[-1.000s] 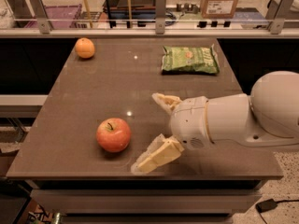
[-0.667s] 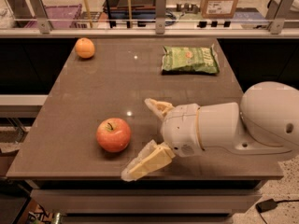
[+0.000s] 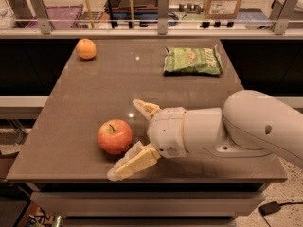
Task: Move apple near orange
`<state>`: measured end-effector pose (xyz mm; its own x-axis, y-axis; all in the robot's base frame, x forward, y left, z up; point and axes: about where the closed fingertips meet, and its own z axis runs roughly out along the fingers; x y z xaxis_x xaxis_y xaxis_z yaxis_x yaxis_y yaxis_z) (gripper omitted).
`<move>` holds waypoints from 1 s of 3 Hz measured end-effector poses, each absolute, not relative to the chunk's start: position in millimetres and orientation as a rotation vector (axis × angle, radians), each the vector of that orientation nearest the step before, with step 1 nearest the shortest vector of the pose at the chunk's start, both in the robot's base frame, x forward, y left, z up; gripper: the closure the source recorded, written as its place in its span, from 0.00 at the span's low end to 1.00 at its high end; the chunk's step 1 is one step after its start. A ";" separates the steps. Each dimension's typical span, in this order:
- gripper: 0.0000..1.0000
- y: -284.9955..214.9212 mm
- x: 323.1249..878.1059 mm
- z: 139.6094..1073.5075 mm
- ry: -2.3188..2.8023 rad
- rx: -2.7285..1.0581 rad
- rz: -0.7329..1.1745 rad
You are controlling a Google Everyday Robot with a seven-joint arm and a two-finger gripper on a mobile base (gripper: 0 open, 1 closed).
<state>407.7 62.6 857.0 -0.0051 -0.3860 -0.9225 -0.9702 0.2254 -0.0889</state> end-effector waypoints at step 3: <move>0.42 87.0 435.3 842.3 1.468 -1.324 0.831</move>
Offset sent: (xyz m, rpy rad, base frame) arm 0.0370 0.0242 -0.0181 0.0814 -0.0396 0.0480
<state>435.3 87.0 842.3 0.0455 -0.3260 -0.9443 -0.9775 0.1804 -0.1094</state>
